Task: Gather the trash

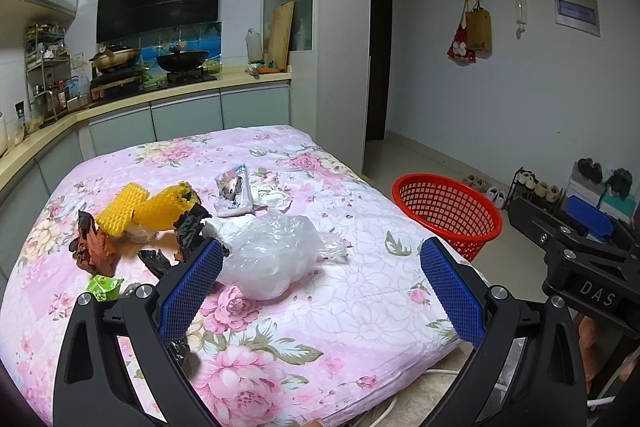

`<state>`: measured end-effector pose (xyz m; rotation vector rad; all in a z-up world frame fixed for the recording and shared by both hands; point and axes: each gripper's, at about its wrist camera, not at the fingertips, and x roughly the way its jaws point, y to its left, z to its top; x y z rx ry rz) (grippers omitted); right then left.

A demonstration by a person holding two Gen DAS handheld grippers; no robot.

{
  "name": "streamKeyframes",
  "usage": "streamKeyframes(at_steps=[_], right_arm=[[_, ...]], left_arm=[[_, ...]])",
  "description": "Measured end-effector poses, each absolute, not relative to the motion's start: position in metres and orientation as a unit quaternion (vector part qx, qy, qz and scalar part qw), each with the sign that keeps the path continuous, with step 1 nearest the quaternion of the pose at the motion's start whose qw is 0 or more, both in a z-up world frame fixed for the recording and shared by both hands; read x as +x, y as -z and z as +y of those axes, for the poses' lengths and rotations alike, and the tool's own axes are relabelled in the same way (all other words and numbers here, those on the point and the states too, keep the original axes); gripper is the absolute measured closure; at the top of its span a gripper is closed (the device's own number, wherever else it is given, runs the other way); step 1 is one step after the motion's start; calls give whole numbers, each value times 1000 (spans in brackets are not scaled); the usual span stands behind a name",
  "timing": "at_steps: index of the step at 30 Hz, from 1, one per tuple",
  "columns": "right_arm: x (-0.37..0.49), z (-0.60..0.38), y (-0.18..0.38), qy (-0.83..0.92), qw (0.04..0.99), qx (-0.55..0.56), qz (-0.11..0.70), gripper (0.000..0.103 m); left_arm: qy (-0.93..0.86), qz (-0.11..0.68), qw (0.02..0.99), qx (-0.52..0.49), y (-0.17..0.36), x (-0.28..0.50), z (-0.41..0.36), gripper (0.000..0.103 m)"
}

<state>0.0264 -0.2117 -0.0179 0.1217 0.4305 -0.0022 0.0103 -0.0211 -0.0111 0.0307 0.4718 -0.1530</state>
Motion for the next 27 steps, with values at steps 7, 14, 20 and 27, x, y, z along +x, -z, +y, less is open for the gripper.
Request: streamKeyframes(at_steps=[7, 14, 20, 27], right_arm=[[27, -211, 18, 2, 974, 60, 216, 7], [27, -211, 18, 2, 974, 60, 217, 7], [27, -211, 19, 2, 974, 61, 218, 7], [26, -211, 22, 1, 974, 60, 219, 7]], left_arm=[[73, 236, 969, 16, 13, 12, -20, 7], [72, 236, 969, 15, 13, 13, -19, 7], [72, 237, 969, 15, 13, 13, -18, 7], [72, 236, 969, 15, 13, 13, -18, 7]])
